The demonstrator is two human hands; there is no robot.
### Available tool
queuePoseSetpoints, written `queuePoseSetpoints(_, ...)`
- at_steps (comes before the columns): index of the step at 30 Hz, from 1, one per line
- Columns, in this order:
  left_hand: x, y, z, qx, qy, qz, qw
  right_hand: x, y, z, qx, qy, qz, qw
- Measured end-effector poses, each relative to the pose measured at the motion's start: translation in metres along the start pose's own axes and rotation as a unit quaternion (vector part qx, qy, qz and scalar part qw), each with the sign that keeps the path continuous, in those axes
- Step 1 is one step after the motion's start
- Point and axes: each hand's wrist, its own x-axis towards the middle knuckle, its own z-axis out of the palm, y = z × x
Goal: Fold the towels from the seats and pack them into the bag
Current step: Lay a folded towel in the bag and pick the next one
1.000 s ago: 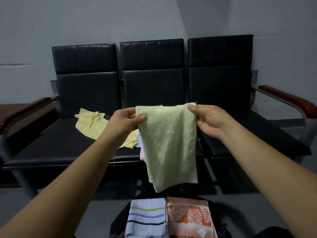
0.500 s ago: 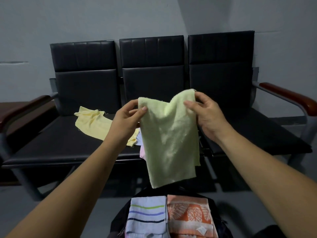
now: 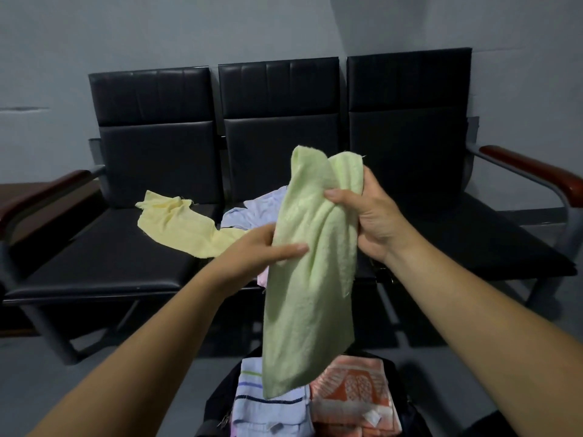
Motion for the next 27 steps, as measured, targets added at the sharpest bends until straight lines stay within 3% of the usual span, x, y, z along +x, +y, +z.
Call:
queuePoseSetpoints(2, -0.006, -0.008, 0.004, 0.027, -0.039, -0.020, 0.999, 0.002, -0.004, -0.002, 0.000, 0.015, 0.018, 1.000)
queuePoseSetpoints(6, -0.008, -0.012, 0.014, -0.170, -0.035, -0.015, 0.985, 0.010, 0.005, -0.015, -0.013, 0.075, 0.102, 0.992)
queuePoseSetpoints(10, 0.005, -0.012, 0.027, -0.310, 0.086, -0.024, 0.946, 0.012, 0.032, -0.031, -0.001, 0.088, 0.182, 0.979)
queuePoseSetpoints(15, 0.015, -0.022, 0.033, -0.416, 0.141, -0.013, 0.898, -0.003, 0.061, -0.052, 0.008, 0.024, 0.218, 0.976)
queuePoseSetpoints(18, 0.012, -0.026, 0.030, -0.381, 0.132, 0.023, 0.915, -0.008, 0.067, -0.058, -0.023, 0.015, 0.203, 0.979)
queuePoseSetpoints(22, 0.003, -0.041, 0.017, -0.163, 0.079, 0.050, 0.982, -0.007, 0.066, -0.061, -0.017, 0.074, 0.155, 0.985)
queuePoseSetpoints(24, 0.000, -0.047, 0.012, -0.118, 0.073, 0.036, 0.990, -0.008, 0.064, -0.064, -0.018, 0.095, 0.139, 0.986)
queuePoseSetpoints(27, -0.002, -0.051, 0.008, -0.077, 0.127, 0.002, 0.989, -0.009, 0.063, -0.067, -0.051, 0.093, 0.126, 0.986)
